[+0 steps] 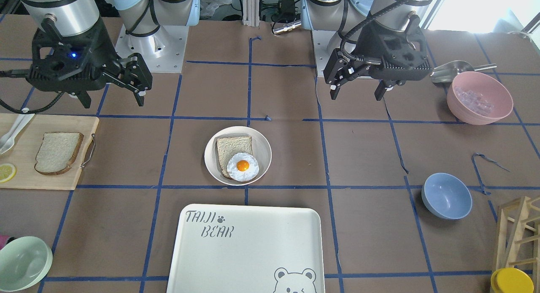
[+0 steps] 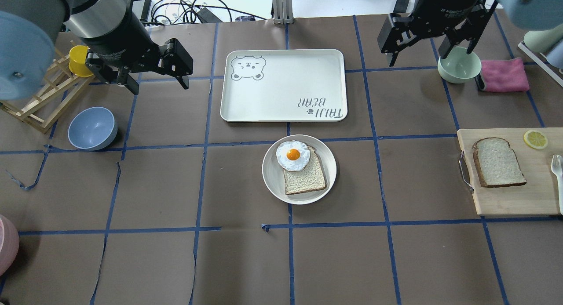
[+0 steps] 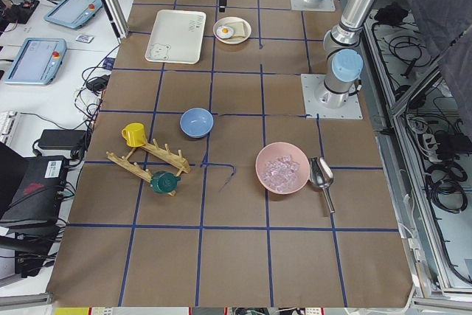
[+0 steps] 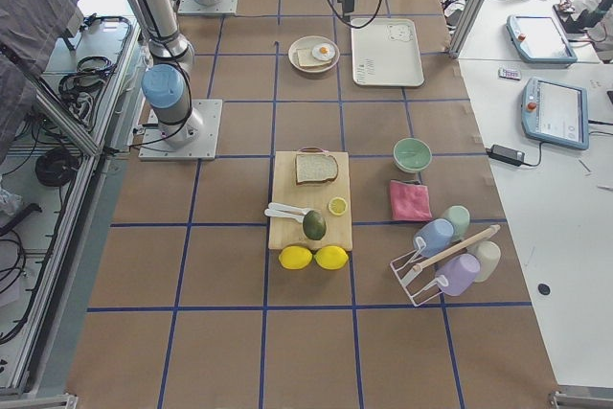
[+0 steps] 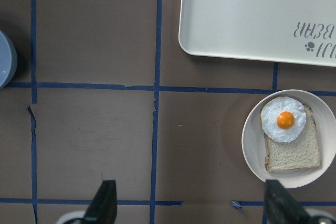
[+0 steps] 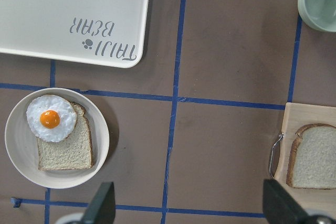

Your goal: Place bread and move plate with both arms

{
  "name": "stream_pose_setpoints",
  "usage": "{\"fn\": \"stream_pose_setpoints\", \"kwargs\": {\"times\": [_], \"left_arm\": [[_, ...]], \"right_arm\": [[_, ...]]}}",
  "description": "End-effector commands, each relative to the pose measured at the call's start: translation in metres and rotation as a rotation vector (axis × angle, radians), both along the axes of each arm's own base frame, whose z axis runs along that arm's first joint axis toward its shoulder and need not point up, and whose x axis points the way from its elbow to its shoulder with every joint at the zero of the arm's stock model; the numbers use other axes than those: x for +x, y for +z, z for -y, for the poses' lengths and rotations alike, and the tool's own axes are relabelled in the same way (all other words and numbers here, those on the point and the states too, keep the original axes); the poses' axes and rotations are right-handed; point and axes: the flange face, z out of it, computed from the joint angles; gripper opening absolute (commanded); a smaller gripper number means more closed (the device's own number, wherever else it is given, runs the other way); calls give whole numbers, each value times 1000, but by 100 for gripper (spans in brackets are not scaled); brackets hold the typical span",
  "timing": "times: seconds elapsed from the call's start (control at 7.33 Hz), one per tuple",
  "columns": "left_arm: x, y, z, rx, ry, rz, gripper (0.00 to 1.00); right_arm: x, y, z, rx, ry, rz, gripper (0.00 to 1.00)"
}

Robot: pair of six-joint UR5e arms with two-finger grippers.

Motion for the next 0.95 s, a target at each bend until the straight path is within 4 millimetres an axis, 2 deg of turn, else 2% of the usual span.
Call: {"fn": "stream_pose_setpoints", "kwargs": {"times": [0.0,0.68,0.82], "left_arm": [[0,0,0,-1,0,0,100],[0,0,0,-1,0,2,100],[0,0,0,-1,0,2,100]], "right_arm": [[-1,-1,1,3,-1,-3,100],[-5,-11,0,24,-10,-6,100],[-1,-7,-3,15,-10,-6,100]]}}
